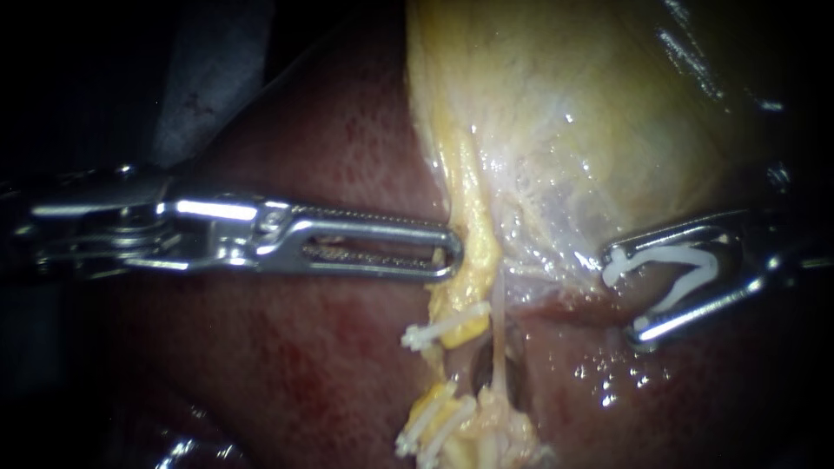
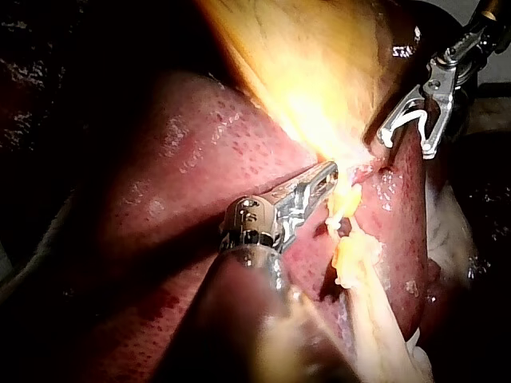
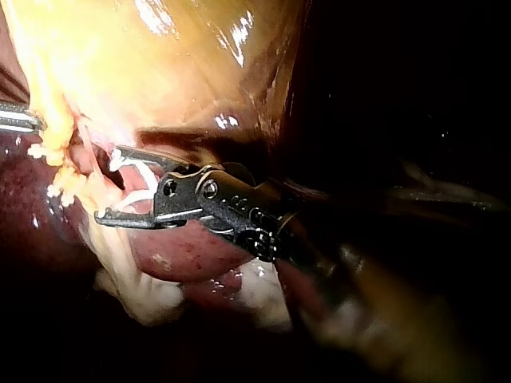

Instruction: Clipping first clip right tube

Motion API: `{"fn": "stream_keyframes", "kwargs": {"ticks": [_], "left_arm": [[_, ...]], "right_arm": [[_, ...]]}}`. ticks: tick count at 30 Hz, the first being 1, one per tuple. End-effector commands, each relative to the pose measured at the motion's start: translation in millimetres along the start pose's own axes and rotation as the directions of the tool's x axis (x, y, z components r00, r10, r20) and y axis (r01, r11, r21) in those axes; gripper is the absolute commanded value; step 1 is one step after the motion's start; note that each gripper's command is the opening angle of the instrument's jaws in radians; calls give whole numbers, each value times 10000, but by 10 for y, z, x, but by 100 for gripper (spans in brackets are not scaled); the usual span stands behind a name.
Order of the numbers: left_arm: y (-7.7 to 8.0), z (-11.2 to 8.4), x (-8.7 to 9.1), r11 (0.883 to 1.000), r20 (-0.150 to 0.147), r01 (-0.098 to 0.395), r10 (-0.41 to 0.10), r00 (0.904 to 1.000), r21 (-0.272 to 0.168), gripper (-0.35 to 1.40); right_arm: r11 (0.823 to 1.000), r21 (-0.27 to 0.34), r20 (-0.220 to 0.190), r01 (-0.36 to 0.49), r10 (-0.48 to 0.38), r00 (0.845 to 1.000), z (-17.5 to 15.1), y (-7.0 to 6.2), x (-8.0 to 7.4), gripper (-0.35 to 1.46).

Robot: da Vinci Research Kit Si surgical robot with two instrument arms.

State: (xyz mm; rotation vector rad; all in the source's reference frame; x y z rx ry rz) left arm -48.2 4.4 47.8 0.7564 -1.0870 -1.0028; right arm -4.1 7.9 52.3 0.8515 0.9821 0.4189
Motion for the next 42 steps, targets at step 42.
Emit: {"fn": "stream_keyframes", "kwargs": {"ticks": [42], "left_arm": [[-30, -69, -32, 9995, 187, 281, -278, 9994, -145, -35]], "right_arm": [[9990, 436, 364, -60, 44, 9993, 73, -3, -31, 49]]}}
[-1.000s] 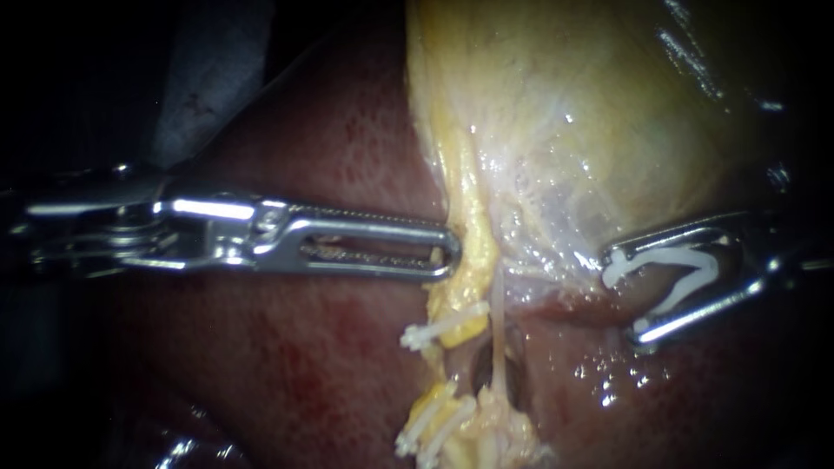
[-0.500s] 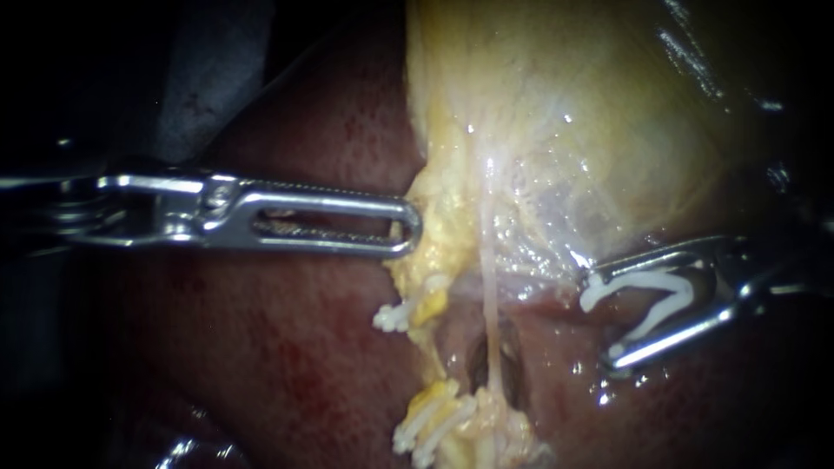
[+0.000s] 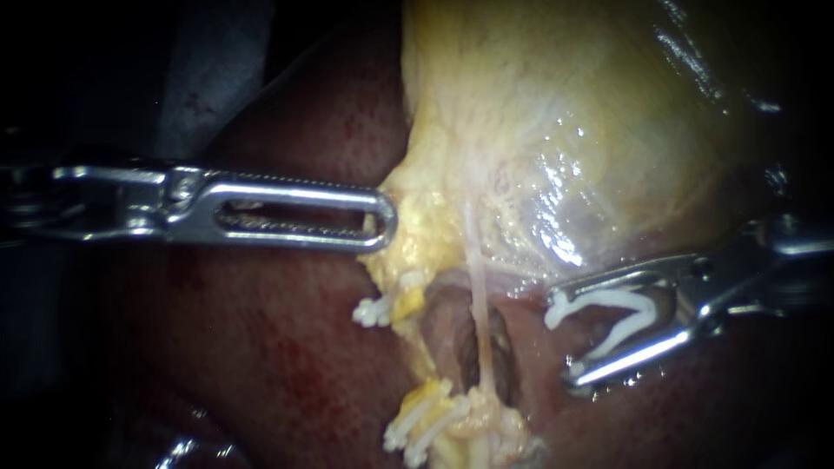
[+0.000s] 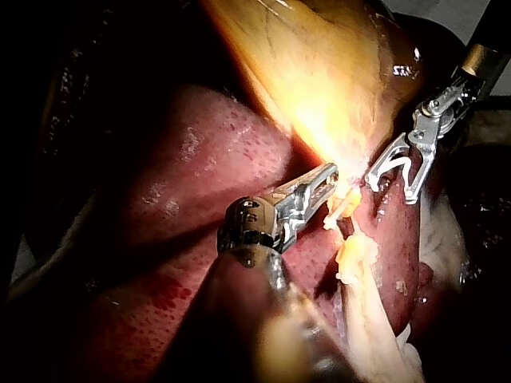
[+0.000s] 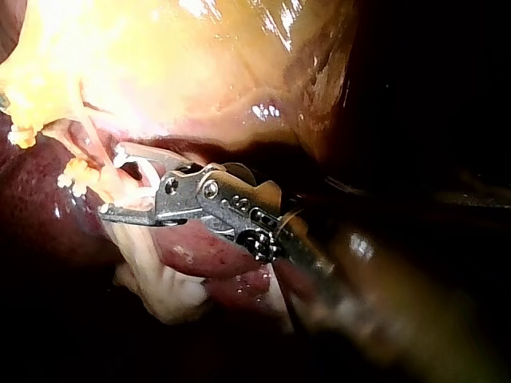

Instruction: Clipping first clip right tube

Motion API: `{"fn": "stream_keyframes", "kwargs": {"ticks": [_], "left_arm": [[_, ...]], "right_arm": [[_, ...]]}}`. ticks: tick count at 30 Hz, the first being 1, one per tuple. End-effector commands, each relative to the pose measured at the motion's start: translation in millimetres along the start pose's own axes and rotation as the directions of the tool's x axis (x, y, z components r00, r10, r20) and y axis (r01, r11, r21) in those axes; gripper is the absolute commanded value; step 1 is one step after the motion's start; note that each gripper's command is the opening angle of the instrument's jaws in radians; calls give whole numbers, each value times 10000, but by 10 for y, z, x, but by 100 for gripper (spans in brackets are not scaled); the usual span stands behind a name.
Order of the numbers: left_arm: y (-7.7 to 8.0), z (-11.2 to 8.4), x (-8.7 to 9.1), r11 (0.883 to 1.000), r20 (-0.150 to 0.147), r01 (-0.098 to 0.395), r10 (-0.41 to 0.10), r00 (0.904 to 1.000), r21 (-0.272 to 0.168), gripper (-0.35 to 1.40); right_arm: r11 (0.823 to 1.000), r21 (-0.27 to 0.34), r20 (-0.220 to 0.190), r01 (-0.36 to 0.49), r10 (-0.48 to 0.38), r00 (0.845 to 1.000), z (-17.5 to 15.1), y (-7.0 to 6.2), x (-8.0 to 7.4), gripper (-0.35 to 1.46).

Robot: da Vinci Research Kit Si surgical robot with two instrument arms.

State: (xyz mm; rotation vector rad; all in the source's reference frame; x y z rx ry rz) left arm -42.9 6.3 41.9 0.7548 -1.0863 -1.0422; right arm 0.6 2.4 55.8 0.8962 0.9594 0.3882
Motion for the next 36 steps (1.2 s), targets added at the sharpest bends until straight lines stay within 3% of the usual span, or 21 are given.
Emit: {"fn": "stream_keyframes", "kwargs": {"ticks": [1, 18, 36], "left_arm": [[0, 0, 0, 10000, 5, -7, 7, 10000, -8, -35], [-3, 0, 1, 10000, 13, -3, 3, 10000, -19, -35], [-4, 1, 1, 10000, 17, -1, 1, 10000, -25, -35]], "right_arm": [[10000, 67, 48, -34, 34, 10000, 4, 1, -2, 48], [9998, 147, 172, -163, 161, 9997, 31, 18, -21, 46], [9998, 133, 202, -164, 162, 9997, 58, 34, -13, 46]]}}
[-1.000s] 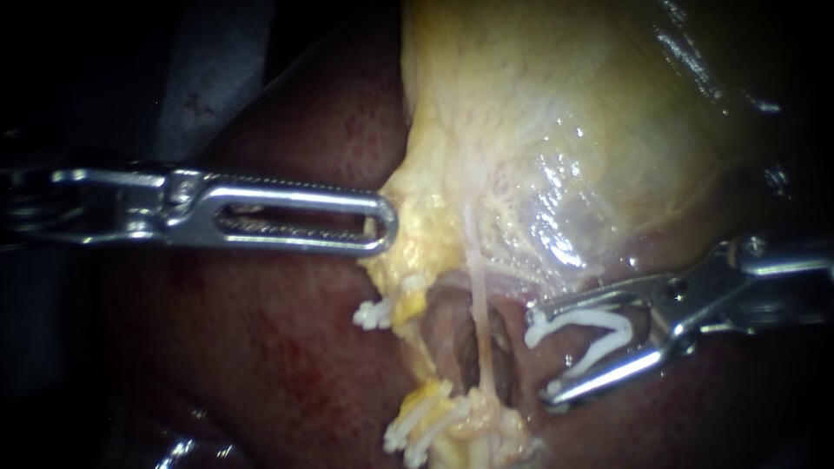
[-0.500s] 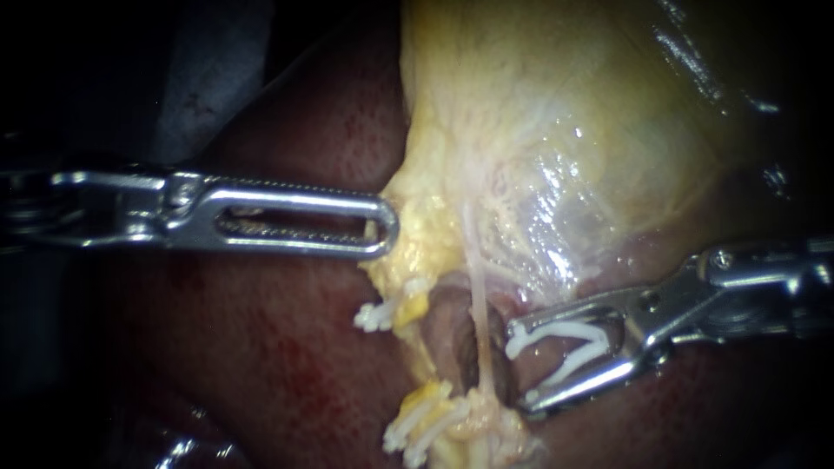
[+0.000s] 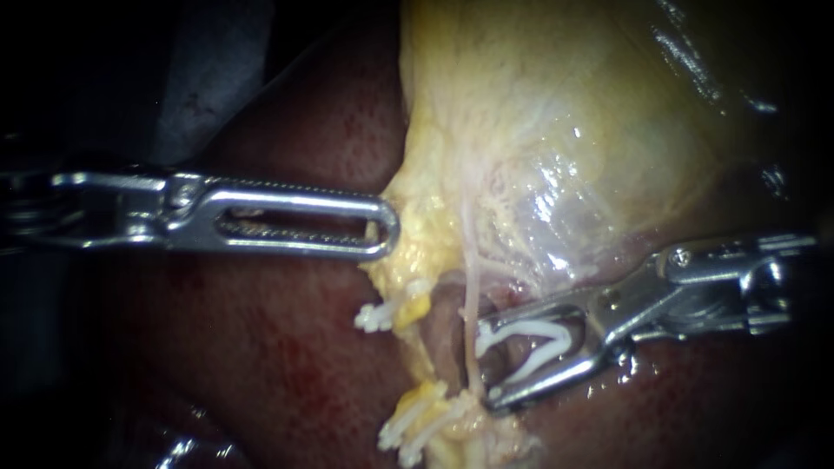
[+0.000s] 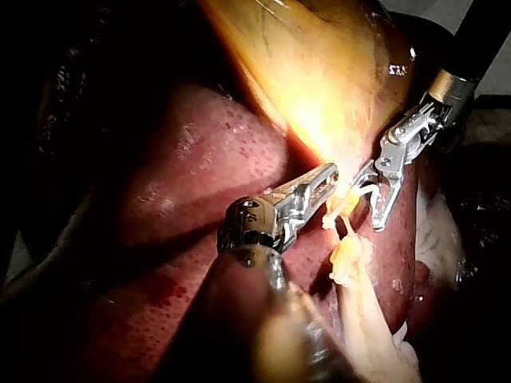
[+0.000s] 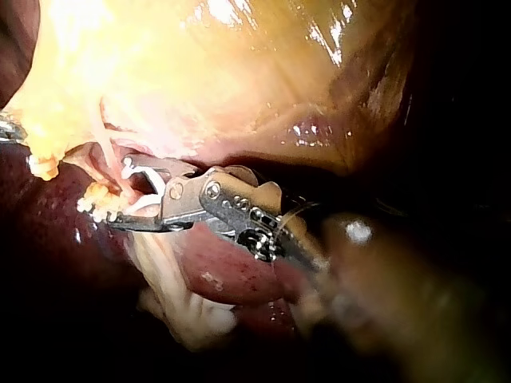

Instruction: Clipping first clip right tube

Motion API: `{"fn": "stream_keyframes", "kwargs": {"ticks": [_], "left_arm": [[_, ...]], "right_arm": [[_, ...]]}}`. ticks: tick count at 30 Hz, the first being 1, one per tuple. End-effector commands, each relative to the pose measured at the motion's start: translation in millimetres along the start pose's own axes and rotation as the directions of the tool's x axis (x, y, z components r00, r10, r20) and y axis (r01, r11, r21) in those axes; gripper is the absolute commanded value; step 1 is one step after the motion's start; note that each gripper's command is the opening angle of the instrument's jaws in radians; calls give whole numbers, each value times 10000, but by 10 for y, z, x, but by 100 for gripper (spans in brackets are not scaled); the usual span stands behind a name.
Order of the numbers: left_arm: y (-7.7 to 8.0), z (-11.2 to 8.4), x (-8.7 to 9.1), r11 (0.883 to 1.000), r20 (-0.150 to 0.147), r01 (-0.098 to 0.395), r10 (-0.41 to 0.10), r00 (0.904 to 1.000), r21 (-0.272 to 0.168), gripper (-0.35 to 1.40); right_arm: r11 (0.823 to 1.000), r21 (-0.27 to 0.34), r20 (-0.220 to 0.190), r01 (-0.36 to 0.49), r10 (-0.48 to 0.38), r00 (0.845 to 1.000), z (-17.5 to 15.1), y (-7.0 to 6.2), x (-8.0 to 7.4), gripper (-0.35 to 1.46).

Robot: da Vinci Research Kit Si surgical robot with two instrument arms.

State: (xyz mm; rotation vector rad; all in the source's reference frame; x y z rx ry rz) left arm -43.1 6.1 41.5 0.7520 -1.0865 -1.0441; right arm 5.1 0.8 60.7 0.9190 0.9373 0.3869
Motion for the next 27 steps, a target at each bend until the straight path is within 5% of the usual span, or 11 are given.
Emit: {"fn": "stream_keyframes", "kwargs": {"ticks": [1, 20, 27], "left_arm": [[0, 0, 0, 10000, -1, 0, 0, 10000, -1, -35], [0, 1, 0, 10000, 0, 1, -1, 10000, -3, -35], [0, 1, 0, 10000, 1, 1, -1, 10000, -4, -35]], "right_arm": [[10000, -2, -1, 6, -6, 10000, 0, 2, 0, 46], [9999, 95, 89, -44, 43, 10000, 14, 11, -2, 41], [9986, 300, 204, -429, 423, 9989, 13, 13, -2, 16]]}}
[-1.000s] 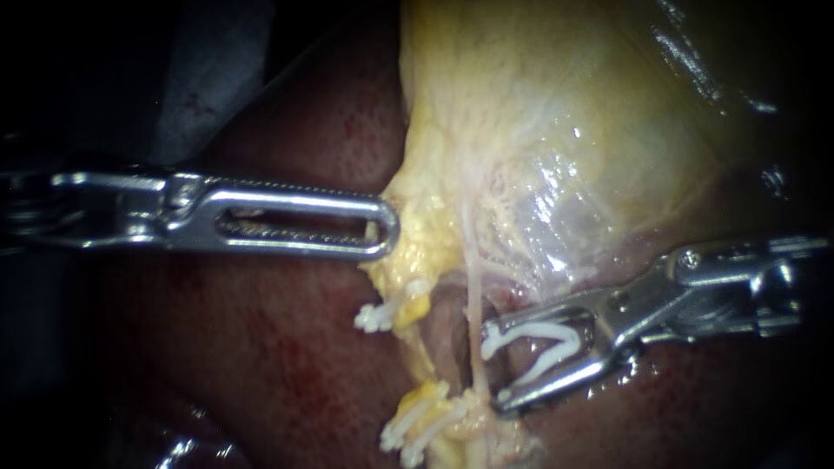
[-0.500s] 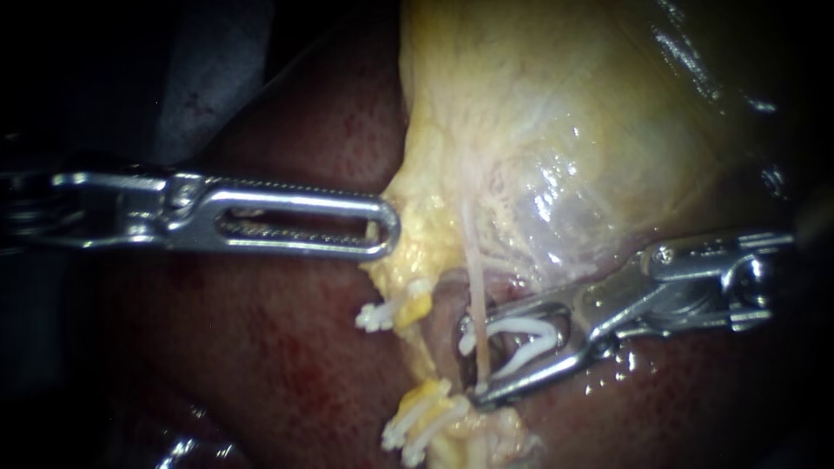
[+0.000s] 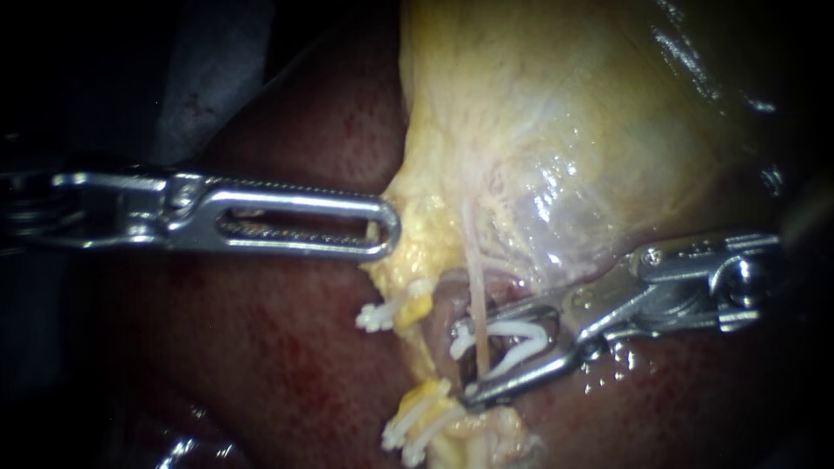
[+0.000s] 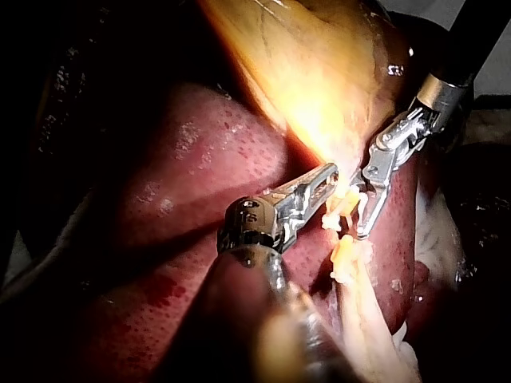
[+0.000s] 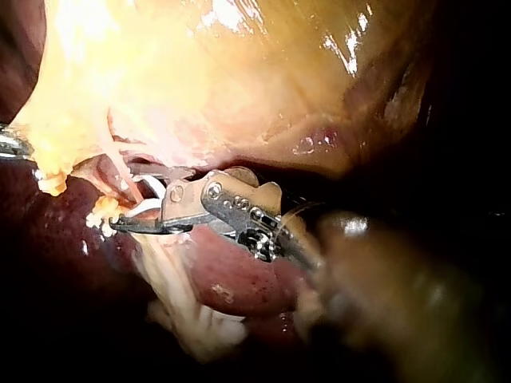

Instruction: Clipping first clip right tube

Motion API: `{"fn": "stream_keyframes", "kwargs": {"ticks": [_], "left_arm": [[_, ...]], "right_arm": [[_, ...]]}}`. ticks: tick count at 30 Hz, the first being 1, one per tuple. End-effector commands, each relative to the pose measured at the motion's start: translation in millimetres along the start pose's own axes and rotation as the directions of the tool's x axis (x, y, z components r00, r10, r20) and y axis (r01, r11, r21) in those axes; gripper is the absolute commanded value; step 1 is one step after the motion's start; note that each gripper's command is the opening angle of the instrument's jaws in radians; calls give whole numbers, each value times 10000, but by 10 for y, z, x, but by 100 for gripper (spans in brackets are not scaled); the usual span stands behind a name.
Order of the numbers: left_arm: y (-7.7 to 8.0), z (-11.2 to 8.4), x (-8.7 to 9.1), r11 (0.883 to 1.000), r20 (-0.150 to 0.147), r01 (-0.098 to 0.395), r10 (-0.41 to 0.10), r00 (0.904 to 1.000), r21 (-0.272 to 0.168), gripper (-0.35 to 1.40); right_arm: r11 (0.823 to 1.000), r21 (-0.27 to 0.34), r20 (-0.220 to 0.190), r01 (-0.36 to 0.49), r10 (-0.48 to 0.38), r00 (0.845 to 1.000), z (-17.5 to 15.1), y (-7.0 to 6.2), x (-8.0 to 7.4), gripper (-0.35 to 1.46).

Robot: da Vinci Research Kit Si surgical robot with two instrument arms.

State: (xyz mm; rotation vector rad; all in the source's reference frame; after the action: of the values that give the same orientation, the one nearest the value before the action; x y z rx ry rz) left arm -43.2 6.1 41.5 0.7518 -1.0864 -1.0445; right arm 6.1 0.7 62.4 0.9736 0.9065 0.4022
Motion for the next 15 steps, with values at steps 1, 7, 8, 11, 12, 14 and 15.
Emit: {"fn": "stream_keyframes", "kwargs": {"ticks": [1, 7, 8, 11, 12, 14, 15], "left_arm": [[0, 0, 0, 10000, -1, -1, 1, 10000, -1, -35], [0, 0, 0, 10000, -1, -1, 1, 10000, 0, -35], [0, 0, 0, 10000, -2, -2, 2, 10000, 1, -35], [0, 0, 0, 10000, -2, -2, 2, 10000, 1, -35], [0, 0, 0, 10000, -2, -1, 1, 10000, 1, -35], [0, 0, 0, 10000, -2, -1, 1, 10000, 1, -35], [0, 0, 0, 10000, -2, -1, 1, 10000, 1, -35]], "right_arm": [[10000, 23, 17, 62, -62, 10000, -1, 0, 1, 9], [9997, 245, 168, -42, 38, 9999, -4, 1, -1, -20], [9997, 257, 176, -36, 31, 9998, -5, 1, -1, -24], [9996, 266, 181, -31, 27, 9998, -6, 1, -1, -24], [9996, 269, 182, -88, 83, 9998, -6, 1, -1, -24], [9996, 278, 188, -83, 78, 9998, -6, 1, -2, -25], [9995, 283, 190, -138, 133, 9997, -7, 1, -2, -25]]}}
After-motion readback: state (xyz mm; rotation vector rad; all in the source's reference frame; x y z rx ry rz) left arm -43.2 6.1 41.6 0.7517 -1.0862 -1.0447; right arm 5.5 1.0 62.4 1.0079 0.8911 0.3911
